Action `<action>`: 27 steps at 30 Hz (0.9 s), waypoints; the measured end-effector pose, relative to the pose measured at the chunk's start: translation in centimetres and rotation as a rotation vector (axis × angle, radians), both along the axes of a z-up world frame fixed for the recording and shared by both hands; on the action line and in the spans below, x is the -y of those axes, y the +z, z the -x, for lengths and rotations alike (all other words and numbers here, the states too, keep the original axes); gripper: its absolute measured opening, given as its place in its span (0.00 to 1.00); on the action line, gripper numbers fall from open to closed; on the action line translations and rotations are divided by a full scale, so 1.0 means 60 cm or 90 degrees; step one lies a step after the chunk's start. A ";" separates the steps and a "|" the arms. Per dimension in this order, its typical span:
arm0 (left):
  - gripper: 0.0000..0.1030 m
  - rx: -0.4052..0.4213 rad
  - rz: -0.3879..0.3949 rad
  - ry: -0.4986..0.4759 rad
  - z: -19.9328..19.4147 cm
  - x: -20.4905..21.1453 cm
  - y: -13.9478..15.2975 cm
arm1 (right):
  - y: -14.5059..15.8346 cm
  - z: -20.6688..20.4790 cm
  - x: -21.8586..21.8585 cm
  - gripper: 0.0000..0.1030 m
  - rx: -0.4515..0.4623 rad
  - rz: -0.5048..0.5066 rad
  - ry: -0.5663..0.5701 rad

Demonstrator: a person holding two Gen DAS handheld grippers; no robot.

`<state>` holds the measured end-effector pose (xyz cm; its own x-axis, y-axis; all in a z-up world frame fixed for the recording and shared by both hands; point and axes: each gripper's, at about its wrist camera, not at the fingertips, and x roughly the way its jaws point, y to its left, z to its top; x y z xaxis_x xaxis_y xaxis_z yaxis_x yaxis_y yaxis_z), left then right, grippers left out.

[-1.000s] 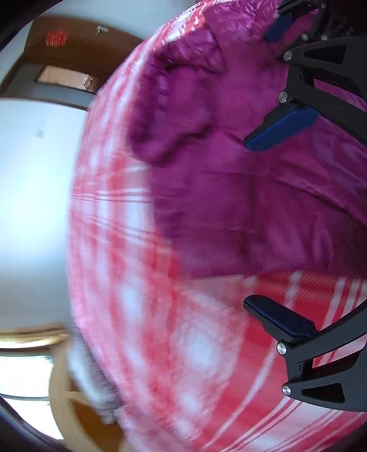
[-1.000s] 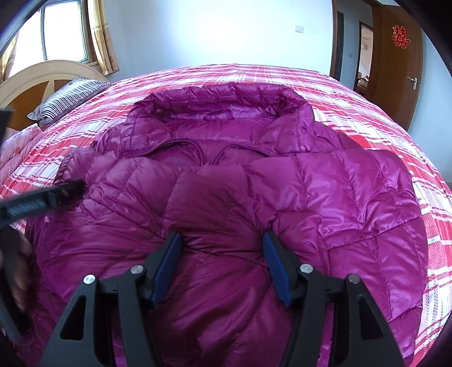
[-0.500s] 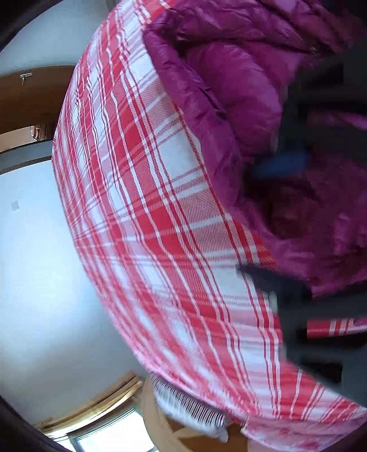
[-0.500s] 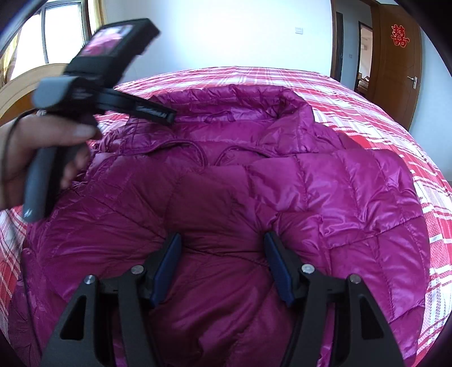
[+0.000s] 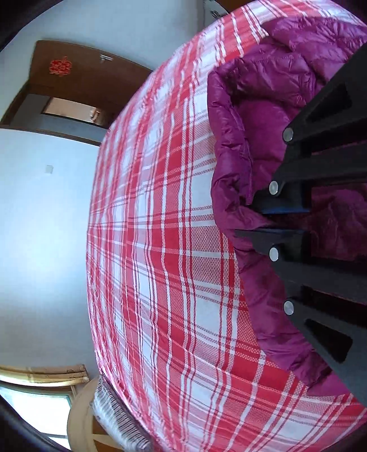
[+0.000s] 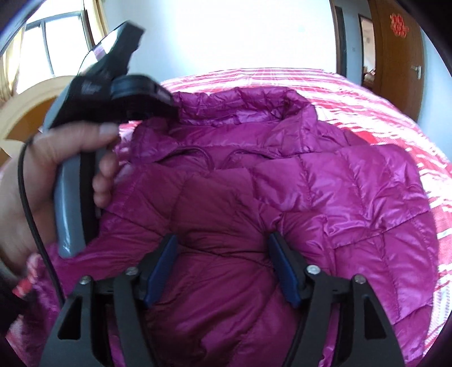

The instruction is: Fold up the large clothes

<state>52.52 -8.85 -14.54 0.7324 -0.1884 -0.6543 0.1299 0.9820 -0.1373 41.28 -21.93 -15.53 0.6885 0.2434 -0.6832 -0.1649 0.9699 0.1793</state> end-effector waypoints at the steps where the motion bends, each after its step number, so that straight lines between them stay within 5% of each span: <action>1: 0.06 0.005 0.018 0.001 0.006 -0.007 0.001 | 0.000 0.000 0.001 0.71 -0.002 -0.006 0.002; 8: 0.06 -0.010 0.090 -0.001 0.010 -0.033 -0.033 | 0.024 0.006 0.007 0.71 -0.005 -0.021 0.009; 13: 0.06 -0.007 0.122 -0.002 0.012 -0.044 -0.040 | 0.109 -0.023 0.057 0.72 0.021 -0.097 -0.016; 17: 0.06 -0.001 0.128 -0.002 0.016 -0.045 -0.042 | 0.139 -0.143 0.097 0.72 -0.052 -0.189 -0.051; 21: 0.06 0.001 0.130 -0.001 0.018 -0.047 -0.046 | 0.115 -0.242 0.111 0.72 -0.155 -0.237 -0.077; 24: 0.06 -0.005 0.142 -0.002 0.016 -0.052 -0.052 | 0.158 -0.261 0.088 0.72 -0.056 -0.055 -0.098; 27: 0.06 -0.017 0.156 -0.002 0.011 -0.056 -0.058 | 0.163 -0.271 0.048 0.73 -0.008 0.122 -0.012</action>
